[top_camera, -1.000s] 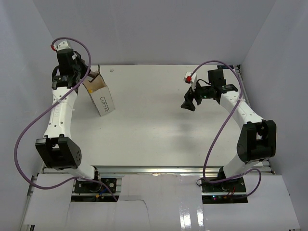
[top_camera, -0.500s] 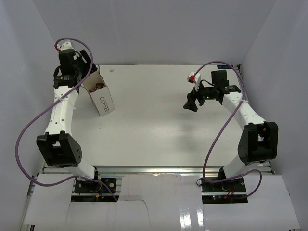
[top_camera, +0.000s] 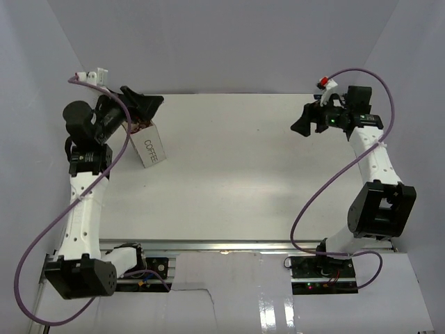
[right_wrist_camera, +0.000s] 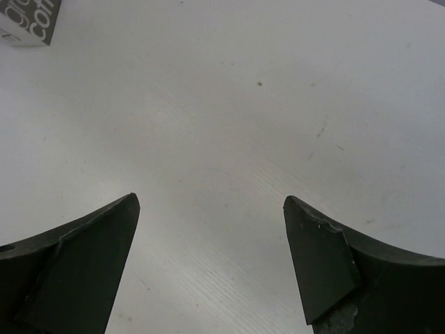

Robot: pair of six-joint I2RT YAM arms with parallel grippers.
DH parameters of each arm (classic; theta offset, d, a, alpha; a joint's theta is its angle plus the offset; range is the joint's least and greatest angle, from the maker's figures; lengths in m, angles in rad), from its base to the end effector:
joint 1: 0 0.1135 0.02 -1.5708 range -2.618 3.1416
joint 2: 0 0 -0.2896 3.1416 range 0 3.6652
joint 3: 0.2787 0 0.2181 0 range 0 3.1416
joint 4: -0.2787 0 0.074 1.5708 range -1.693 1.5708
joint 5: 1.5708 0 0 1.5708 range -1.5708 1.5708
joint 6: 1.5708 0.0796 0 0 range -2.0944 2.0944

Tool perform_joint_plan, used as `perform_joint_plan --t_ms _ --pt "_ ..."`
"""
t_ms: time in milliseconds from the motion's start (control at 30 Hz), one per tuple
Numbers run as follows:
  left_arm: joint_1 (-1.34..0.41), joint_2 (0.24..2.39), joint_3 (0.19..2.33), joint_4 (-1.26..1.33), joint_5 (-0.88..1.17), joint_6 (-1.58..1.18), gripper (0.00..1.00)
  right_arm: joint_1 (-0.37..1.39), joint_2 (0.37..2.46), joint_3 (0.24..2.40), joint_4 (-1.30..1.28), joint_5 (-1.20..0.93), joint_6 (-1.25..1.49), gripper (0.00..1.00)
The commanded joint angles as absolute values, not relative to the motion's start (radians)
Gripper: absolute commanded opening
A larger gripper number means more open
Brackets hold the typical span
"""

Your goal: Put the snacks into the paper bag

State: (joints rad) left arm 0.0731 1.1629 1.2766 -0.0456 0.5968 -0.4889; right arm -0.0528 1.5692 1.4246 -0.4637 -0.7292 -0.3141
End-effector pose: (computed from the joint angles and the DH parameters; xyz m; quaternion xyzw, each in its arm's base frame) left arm 0.2488 -0.0266 0.4723 0.0255 0.6864 -0.3405 0.6420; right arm 0.3474 0.0347 0.3560 -0.2715 0.7996 0.2319 0.4829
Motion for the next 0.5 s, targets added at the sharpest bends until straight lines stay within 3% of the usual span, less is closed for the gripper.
perform_joint_plan --t_ms 0,167,333,467 --pt "0.057 1.082 1.111 0.129 0.801 -0.614 0.98 -0.149 1.522 1.422 -0.46 -0.787 -0.204 0.9" --pt "0.026 0.95 0.913 0.13 0.773 -0.592 0.98 -0.25 1.434 1.347 -0.457 -0.766 -0.261 0.9" --pt "0.02 0.899 0.835 0.127 0.761 -0.594 0.98 -0.261 1.324 1.244 -0.42 -0.563 -0.287 0.9" --pt "0.017 0.9 0.792 0.129 0.743 -0.592 0.98 -0.261 1.286 1.198 -0.425 -0.54 -0.313 0.9"
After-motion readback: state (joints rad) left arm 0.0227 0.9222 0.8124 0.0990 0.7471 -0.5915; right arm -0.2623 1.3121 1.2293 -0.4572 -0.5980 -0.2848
